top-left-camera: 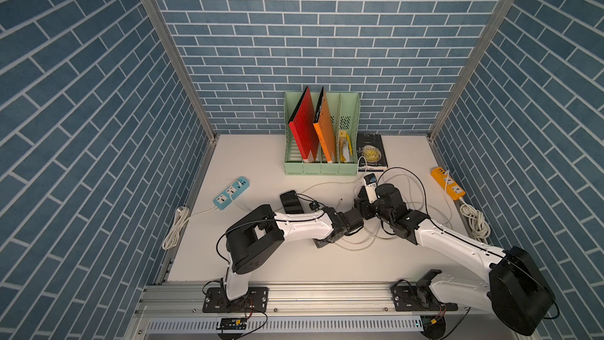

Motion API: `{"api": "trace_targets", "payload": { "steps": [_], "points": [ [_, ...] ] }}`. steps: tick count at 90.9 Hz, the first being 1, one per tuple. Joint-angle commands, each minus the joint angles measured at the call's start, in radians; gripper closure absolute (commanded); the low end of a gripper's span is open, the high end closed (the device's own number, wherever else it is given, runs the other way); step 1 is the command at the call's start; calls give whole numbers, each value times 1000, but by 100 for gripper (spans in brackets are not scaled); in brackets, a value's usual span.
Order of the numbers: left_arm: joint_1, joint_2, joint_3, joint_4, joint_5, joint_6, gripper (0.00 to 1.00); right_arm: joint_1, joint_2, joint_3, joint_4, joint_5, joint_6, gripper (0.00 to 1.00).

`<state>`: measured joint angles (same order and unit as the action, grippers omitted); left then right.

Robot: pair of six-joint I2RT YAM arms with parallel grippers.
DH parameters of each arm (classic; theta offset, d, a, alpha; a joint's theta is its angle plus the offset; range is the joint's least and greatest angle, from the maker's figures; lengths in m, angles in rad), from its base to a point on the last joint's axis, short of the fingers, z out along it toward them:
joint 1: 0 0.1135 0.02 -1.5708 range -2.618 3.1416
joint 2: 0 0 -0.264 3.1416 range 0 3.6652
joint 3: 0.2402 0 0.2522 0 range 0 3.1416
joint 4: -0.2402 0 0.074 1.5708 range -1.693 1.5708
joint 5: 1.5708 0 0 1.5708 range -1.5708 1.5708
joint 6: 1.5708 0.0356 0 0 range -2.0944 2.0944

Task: Plug the charging cable into the phone
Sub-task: Pick up the charging cable from the center of the board.

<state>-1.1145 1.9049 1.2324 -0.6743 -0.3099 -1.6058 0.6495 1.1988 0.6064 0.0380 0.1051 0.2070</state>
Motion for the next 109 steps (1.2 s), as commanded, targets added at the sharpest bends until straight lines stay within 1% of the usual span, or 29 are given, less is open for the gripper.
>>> {"api": "trace_targets", "payload": {
  "steps": [1,9,20,30,40,56,60,66,76,84,93,101,109],
  "points": [
    [11,15,-3,-8,-12,-10,32,-3,7,-4,11,6,32,33],
    [16,21,-3,-16,-15,-11,35,-2,10,-4,12,4,32,33],
    [30,28,-10,-21,-19,-11,42,-3,14,-1,13,-1,32,34],
    [37,39,-13,-19,-14,-8,44,-3,15,-2,14,-3,32,34],
    [43,47,-10,-30,-22,-8,50,-2,16,-2,14,-6,32,34],
    [48,69,-2,-28,-10,8,62,-2,17,-1,15,-8,32,34],
    [49,73,2,-30,-7,14,63,-3,18,-1,15,-8,32,34],
    [48,77,5,-38,-6,19,69,-4,18,-1,16,-8,32,34],
    [48,80,5,-42,-9,28,74,-2,19,0,15,-10,32,34],
    [48,79,10,-42,-11,38,80,-2,19,0,16,-10,32,34],
    [49,78,14,-42,-11,49,89,-2,19,0,16,-9,32,34],
    [49,73,19,-48,-21,57,100,-4,17,-1,14,-10,32,34],
    [50,65,39,-75,-50,71,100,-3,18,-2,17,-10,32,34]
  ]
}}
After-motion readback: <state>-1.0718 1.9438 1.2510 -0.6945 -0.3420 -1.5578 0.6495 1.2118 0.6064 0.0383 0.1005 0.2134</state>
